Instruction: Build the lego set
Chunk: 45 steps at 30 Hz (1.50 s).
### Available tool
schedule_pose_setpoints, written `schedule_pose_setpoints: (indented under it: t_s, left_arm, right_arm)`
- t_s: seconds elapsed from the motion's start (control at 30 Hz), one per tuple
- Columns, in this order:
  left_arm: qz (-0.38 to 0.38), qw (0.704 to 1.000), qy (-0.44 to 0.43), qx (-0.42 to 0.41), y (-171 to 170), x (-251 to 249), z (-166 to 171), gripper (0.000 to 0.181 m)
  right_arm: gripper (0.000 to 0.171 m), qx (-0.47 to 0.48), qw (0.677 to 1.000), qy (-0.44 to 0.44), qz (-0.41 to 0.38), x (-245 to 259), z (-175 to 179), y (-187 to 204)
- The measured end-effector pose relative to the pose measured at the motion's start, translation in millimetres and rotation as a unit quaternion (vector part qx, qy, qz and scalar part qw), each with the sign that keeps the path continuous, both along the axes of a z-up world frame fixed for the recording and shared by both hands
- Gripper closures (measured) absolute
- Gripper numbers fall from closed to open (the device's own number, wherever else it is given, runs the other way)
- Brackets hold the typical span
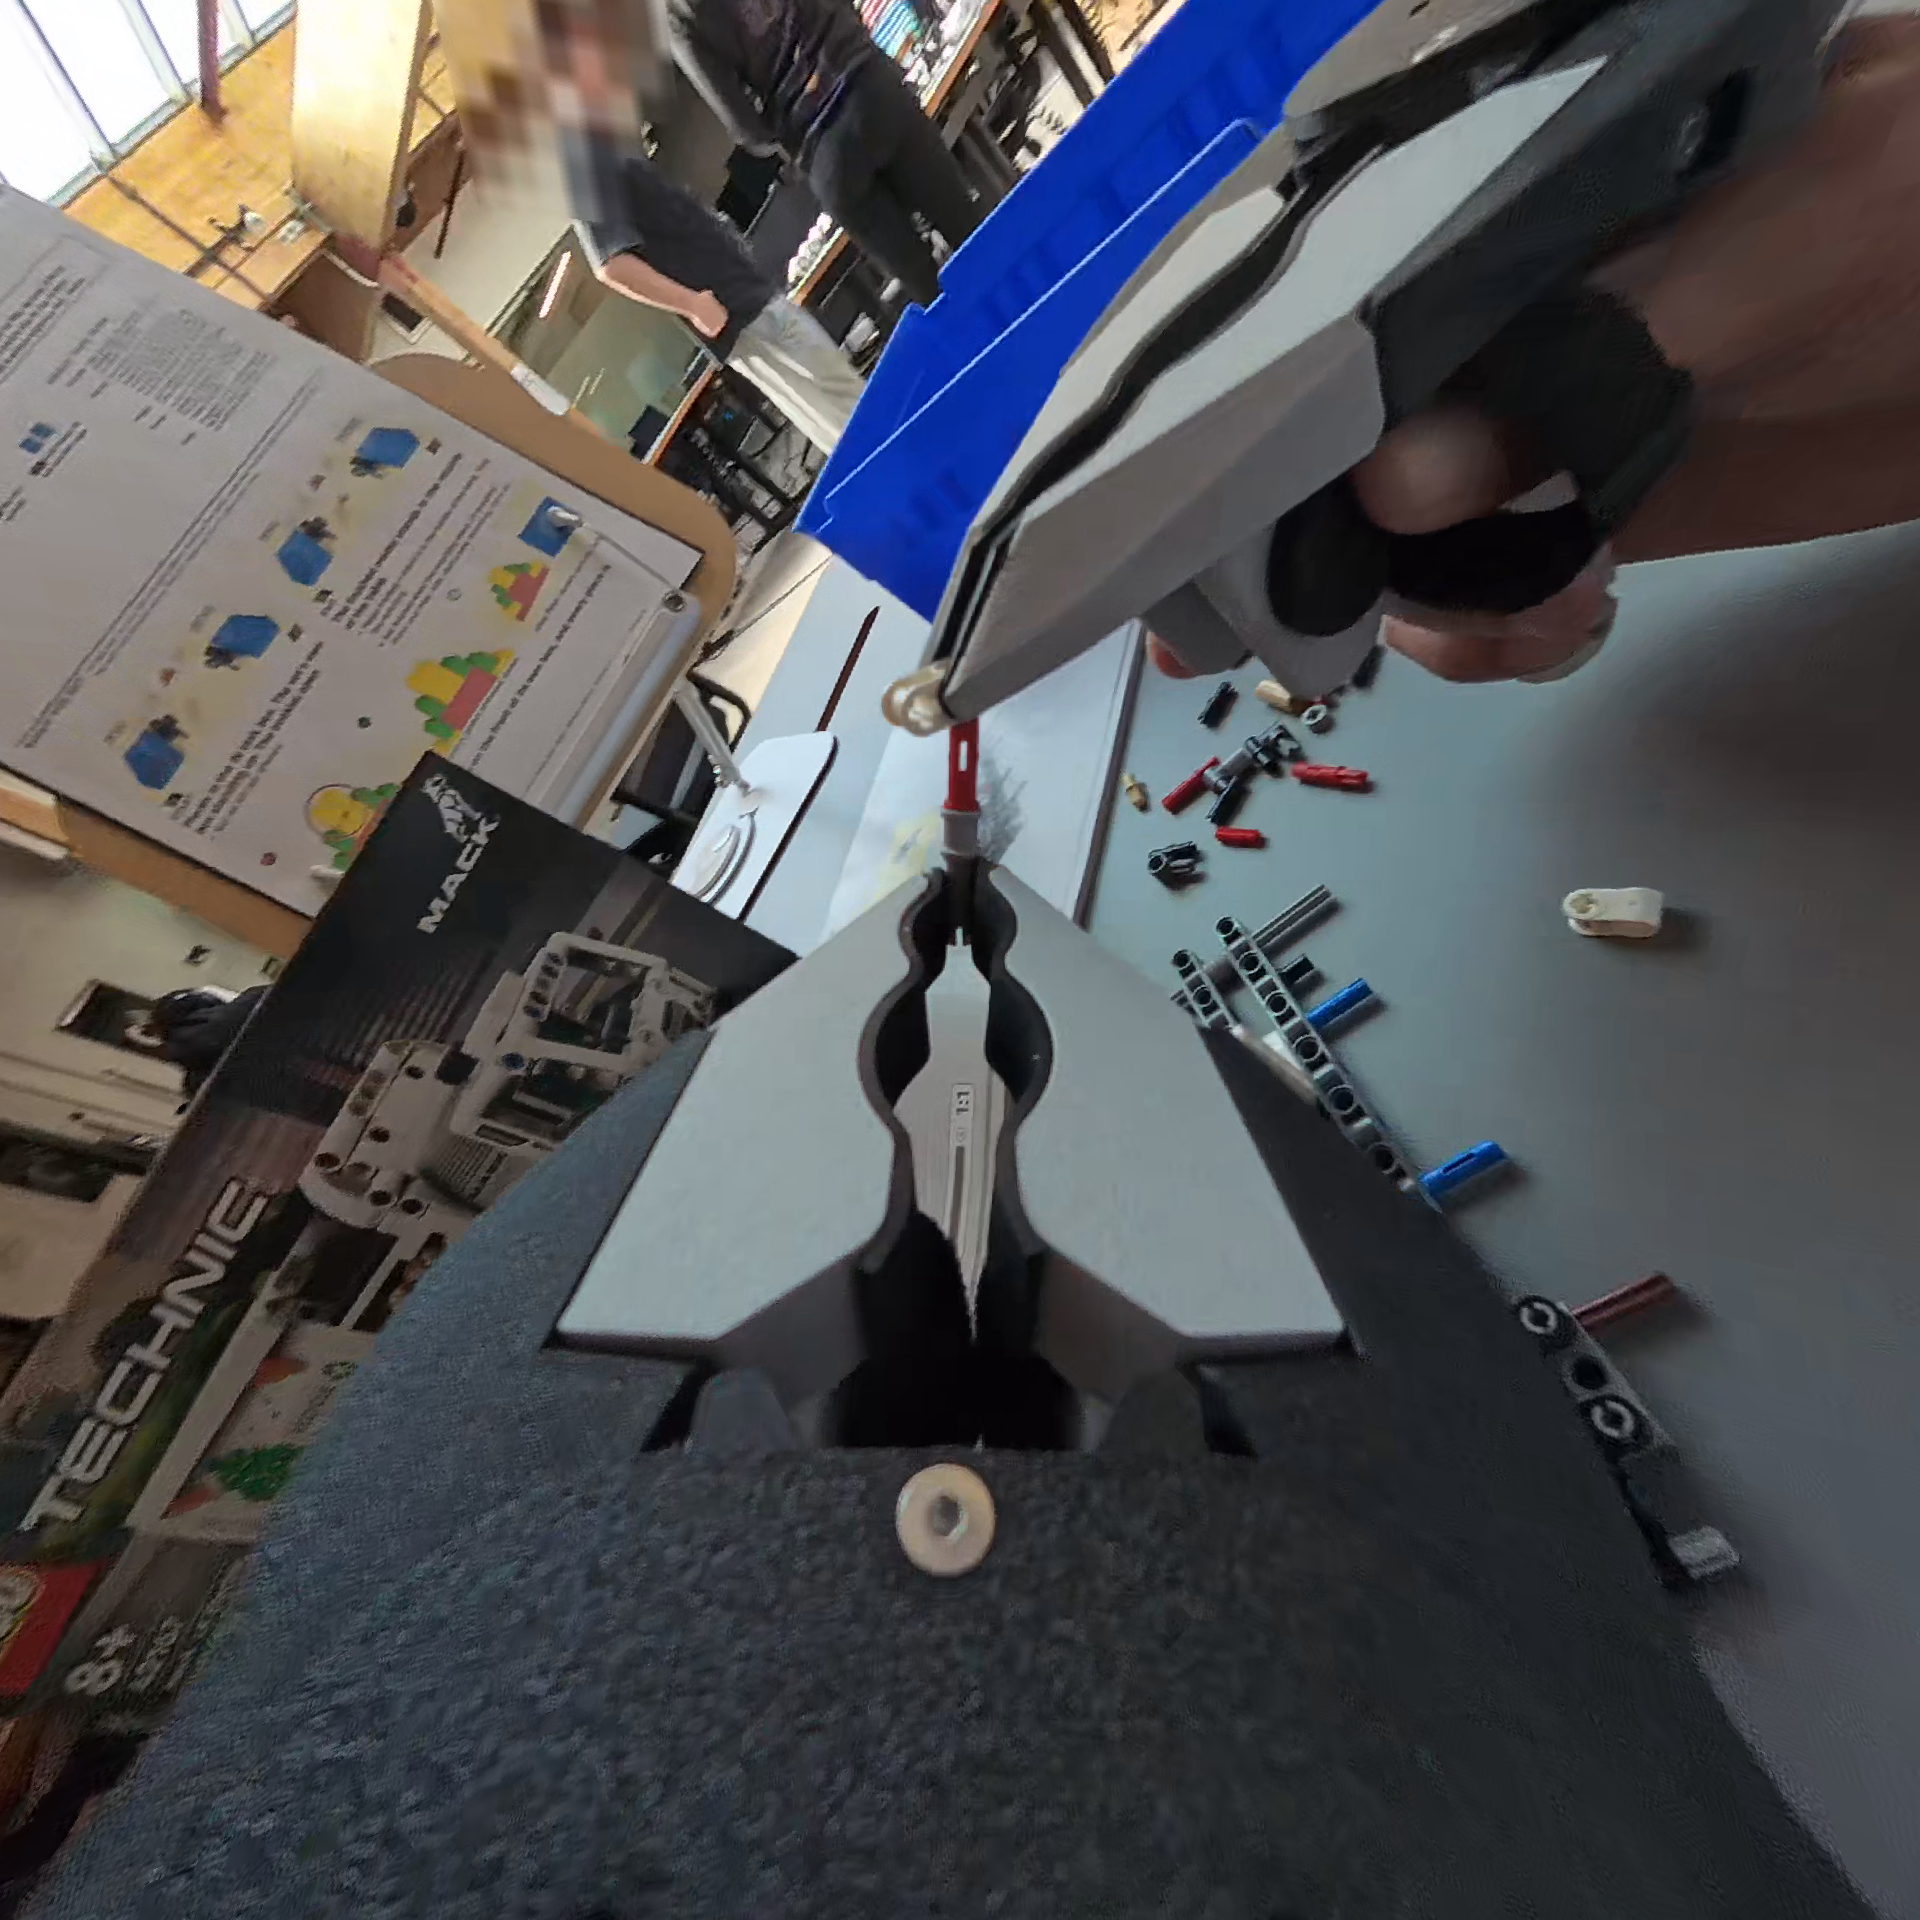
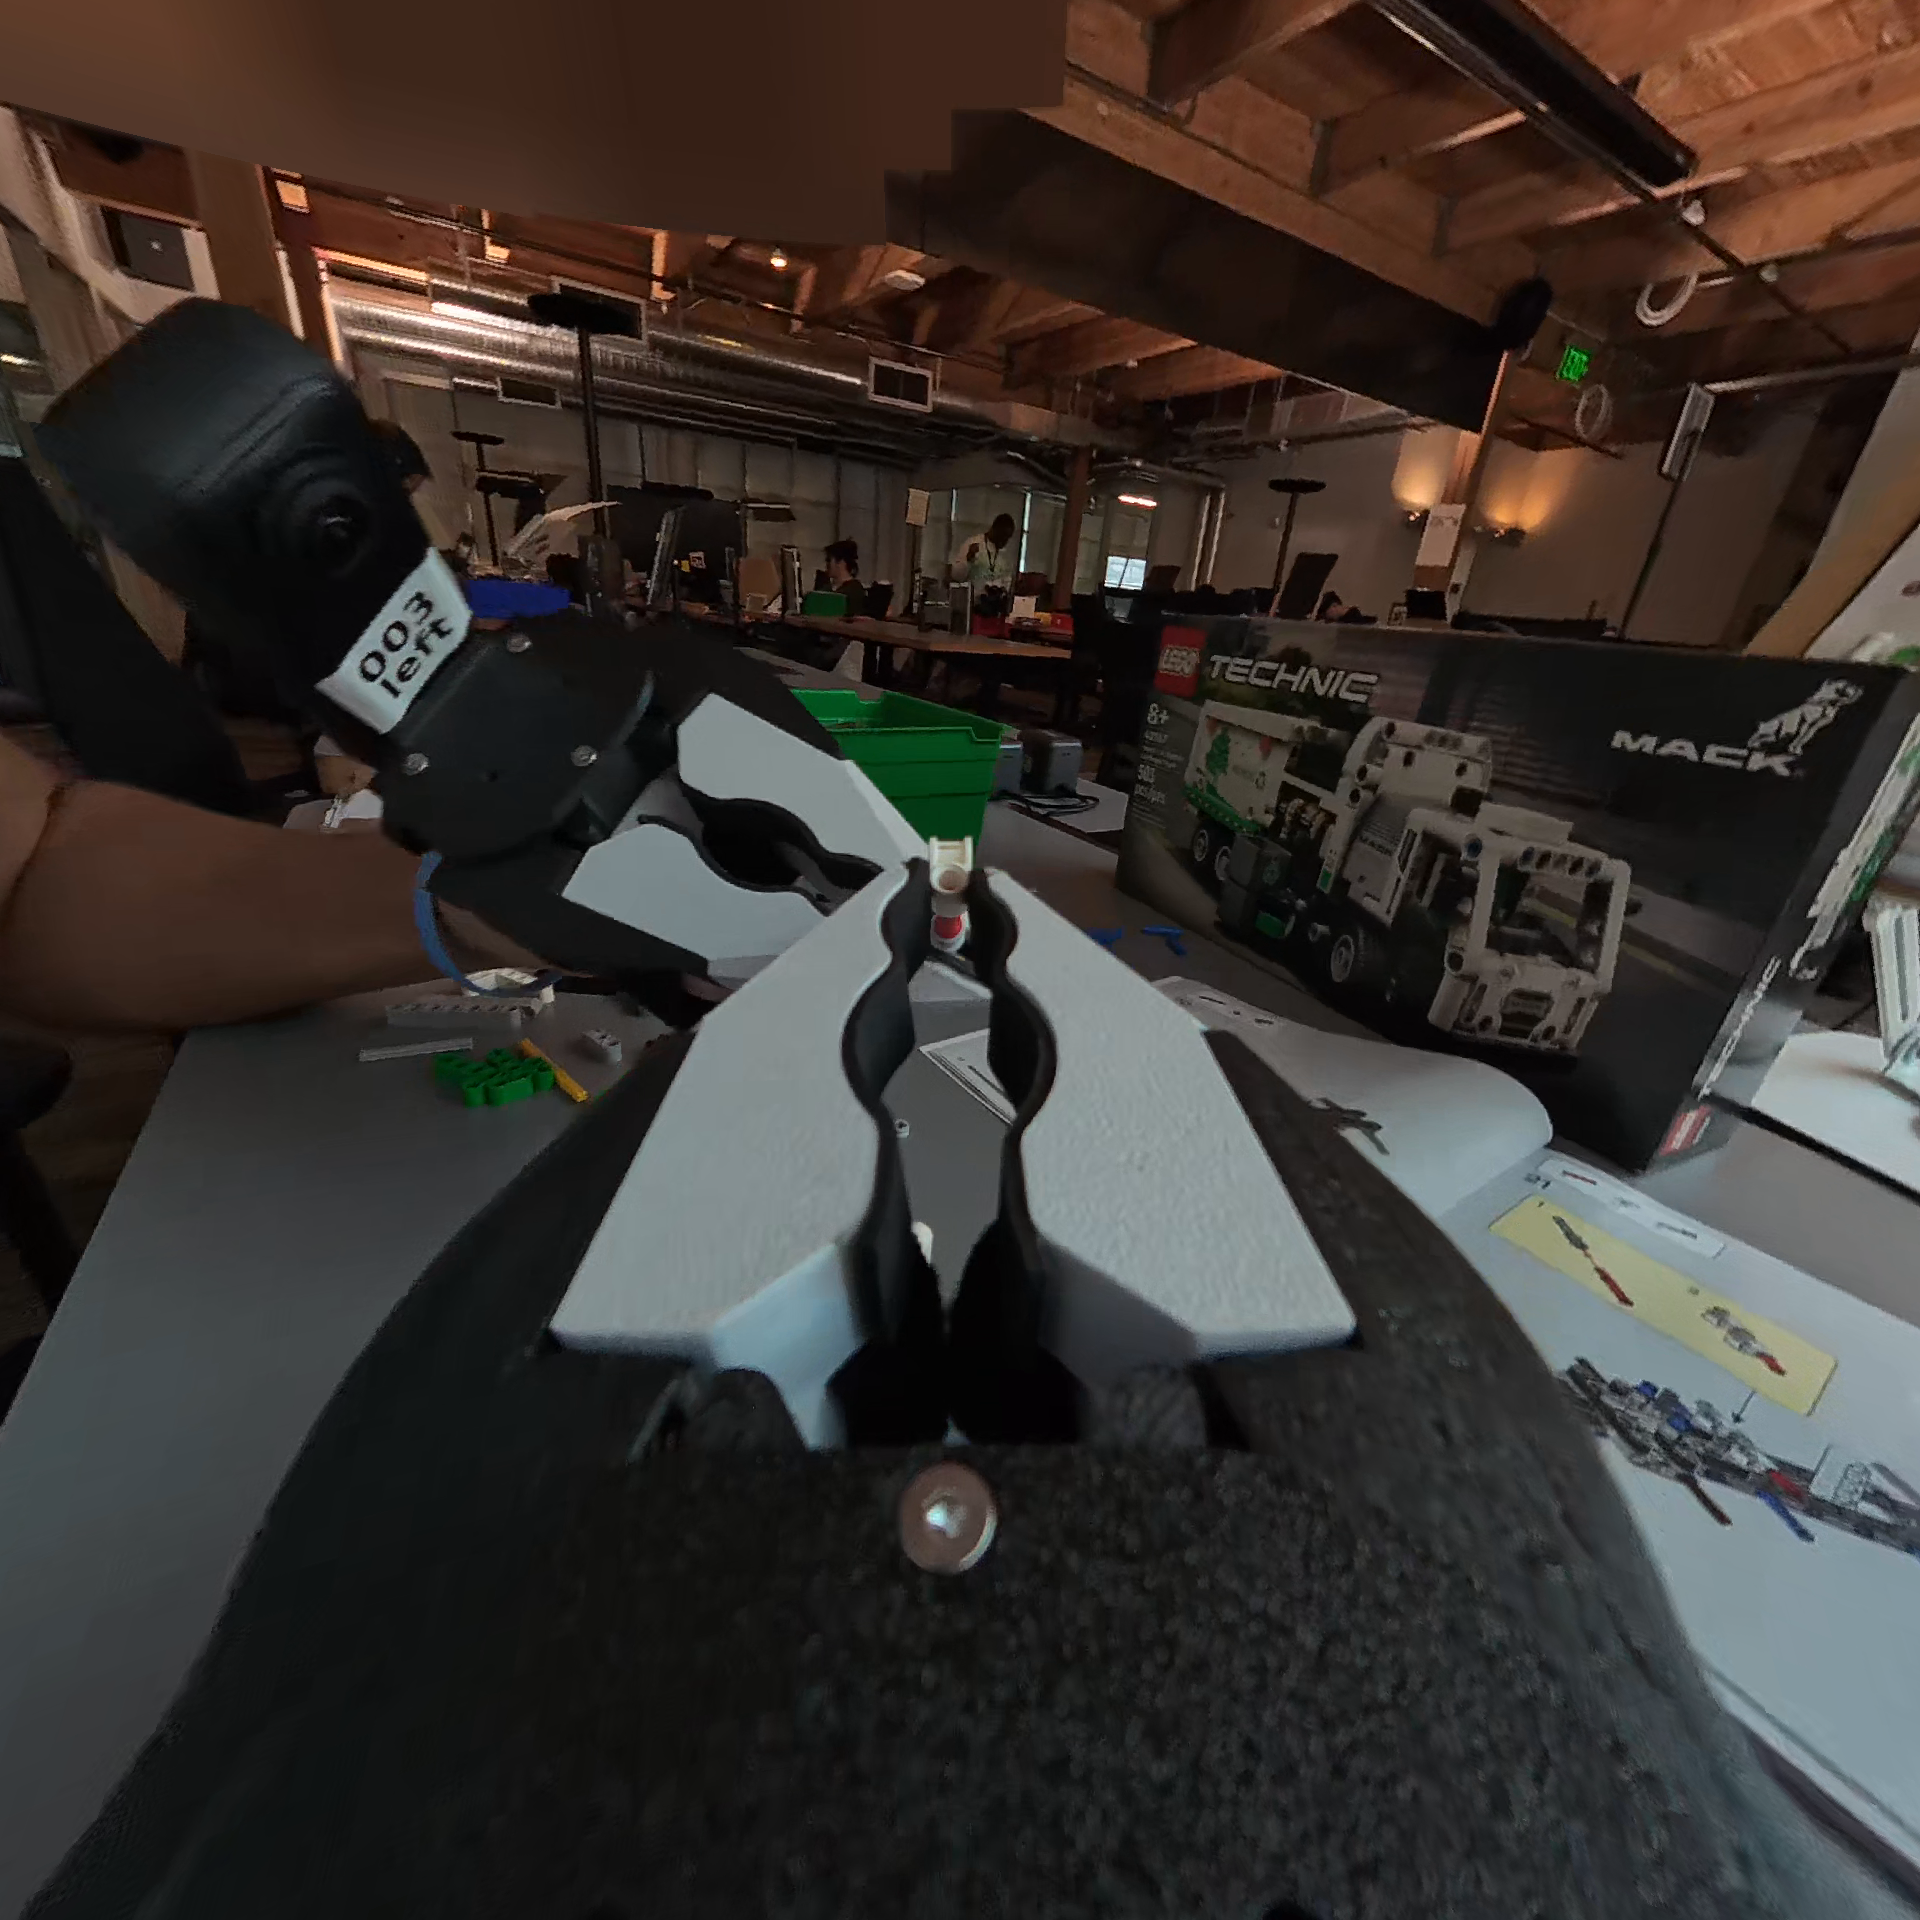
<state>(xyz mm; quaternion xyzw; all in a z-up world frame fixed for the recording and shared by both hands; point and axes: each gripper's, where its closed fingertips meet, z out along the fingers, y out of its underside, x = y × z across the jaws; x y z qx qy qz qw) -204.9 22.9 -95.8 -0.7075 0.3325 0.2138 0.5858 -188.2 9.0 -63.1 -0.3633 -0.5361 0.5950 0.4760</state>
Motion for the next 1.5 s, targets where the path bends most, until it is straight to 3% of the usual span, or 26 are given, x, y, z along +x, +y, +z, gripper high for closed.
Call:
schedule_pose_setpoints:
  t_s: [0.2,0.43,0.6,0.77,0.9,1.03,1.23,1.33,1.5]
  left_arm:
    - [0.078,0.996,0.043,0.018,3,-11,3,0.179]
    - [0.127,0.991,0.034,0.038,1,-12,10,0.179]
    - [0.046,0.996,-0.075,-0.007,0,1,7,0.18]
    - [-0.103,0.97,-0.199,-0.095,-11,15,-2,0.18]
    - [-0.165,0.953,-0.222,-0.123,-22,17,-3,0.181]
    - [-0.18,0.948,-0.217,-0.147,-28,8,-8,0.18]
    - [-0.182,0.925,-0.268,-0.198,-32,-15,-19,0.18]
    - [-0.178,0.903,-0.303,-0.247,-37,-24,-31,0.18]
    - [-0.158,0.855,-0.373,-0.323,-37,-36,-56,0.18]
  right_arm:
    - [0.167,-0.126,0.992,-0.006,0.017,-7,-1,8]
    - [0.167,-0.167,0.985,0.024,0.033,-8,7,2]
    - [0.167,-0.125,0.99,0.047,0.041,-6,14,-6]
    - [0.168,-0.009,0.997,0.018,0.08,-7,10,-18]
    - [0.168,0.071,0.985,-0.026,0.155,-11,10,-29]
    - [0.167,0.124,0.958,-0.104,0.237,-19,4,-34]
    - [0.168,0.108,0.929,-0.167,0.312,-45,-8,-35]
    - [0.167,0.06,0.928,-0.175,0.325,-57,-18,-36]
    - [0.168,-0.028,0.912,-0.279,0.298,-75,-48,-29]
